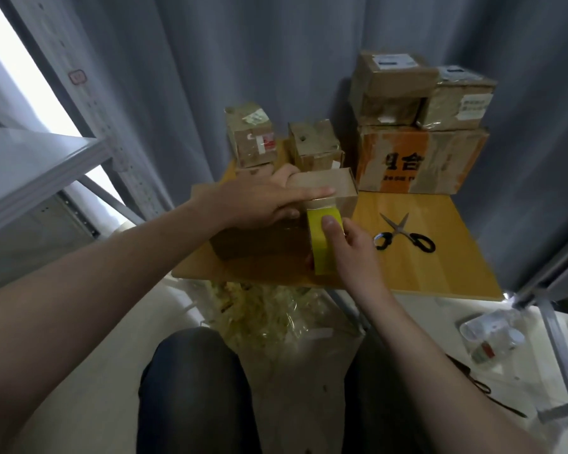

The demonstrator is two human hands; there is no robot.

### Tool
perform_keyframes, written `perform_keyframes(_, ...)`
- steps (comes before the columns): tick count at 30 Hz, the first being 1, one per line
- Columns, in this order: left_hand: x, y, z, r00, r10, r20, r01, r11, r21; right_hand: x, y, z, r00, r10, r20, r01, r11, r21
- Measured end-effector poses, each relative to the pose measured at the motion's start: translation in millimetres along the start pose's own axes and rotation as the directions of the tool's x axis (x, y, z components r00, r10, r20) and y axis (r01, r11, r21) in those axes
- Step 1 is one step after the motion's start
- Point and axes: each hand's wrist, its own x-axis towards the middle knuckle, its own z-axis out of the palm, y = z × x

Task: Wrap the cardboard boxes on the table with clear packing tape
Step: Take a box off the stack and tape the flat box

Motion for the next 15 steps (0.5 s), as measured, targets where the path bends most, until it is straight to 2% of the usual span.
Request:
perform_keyframes(3, -1.0, -2.8, 2.1, 0.999, 0.039, -0.007, -0.039, 0.999, -0.014, -4.5, -2.3, 4.2, 1.0, -0.003, -0.019, 0.002, 1.0, -0.025)
perform_keyframes(7, 2.9, -7.6, -1.4, 0.998, 0.057, -0.009, -0.057, 0.996, -0.068, -4.9, -14.7, -0.7, 0.997, 0.077, 0.029, -0.079, 0.994, 0.069)
perform_keyframes(9, 8.9, -16.5, -5.3, 0.996, 0.072, 0.054, -0.057, 0.97, -0.235, -0.2, -23.8, -10.4, 0.992, 0.107, 0.071, -0.116, 0.984, 0.133)
perform_keyframes(12, 16.7, -28.2, -9.6, 0.988, 0.099, 0.121, -0.016, 0.835, -0.55, 9.4, -31.5, -22.2, 0.997, 0.002, 0.079, -0.014, 0.989, 0.145)
perform_keyframes(15, 24.0, -38.0, -5.7, 0.994, 0.056, 0.096, 0.018, 0.773, -0.634, 22.9, -24.0, -17.1, 0.992, -0.113, 0.055, 0.109, 0.991, 0.07)
